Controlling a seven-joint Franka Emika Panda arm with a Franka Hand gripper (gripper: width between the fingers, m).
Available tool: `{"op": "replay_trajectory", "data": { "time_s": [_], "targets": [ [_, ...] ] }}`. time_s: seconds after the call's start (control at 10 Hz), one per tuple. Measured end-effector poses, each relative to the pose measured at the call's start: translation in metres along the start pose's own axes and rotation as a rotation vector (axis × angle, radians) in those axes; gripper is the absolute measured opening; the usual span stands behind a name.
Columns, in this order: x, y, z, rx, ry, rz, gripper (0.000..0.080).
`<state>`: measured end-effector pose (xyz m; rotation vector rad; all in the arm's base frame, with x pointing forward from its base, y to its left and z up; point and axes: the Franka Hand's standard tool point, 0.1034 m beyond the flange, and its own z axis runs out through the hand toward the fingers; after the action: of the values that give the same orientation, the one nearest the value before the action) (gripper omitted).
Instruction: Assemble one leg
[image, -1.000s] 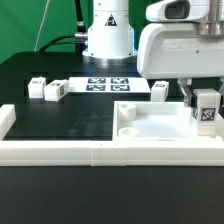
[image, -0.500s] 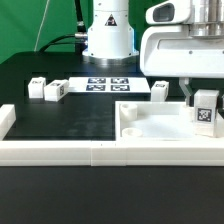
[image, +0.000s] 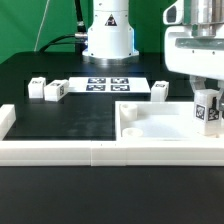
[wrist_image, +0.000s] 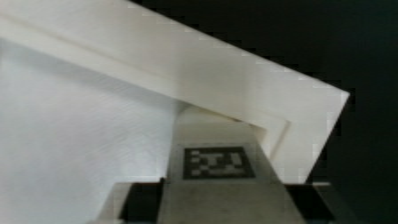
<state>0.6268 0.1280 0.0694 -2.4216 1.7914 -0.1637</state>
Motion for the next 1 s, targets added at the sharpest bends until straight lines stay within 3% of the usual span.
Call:
{"op": "replay_trajectory", "data": {
  "time_s": [0.4,0.6,0.8,1.0],
  "targets": [
    [0.0010,-0.0006,0.0001,0.008,-0.019,0.324,0.0291],
    [0.0006,-0.0005,0.0003,0.008,-0.020,0.329,0.0291],
    [0.0007,0.0004,0.0004,-0.003,-0.023,0.247,0.0540],
    [0.0013,-0.0025,-0.0023,-0.015,-0.031,0.064,0.0643]
  ]
}}
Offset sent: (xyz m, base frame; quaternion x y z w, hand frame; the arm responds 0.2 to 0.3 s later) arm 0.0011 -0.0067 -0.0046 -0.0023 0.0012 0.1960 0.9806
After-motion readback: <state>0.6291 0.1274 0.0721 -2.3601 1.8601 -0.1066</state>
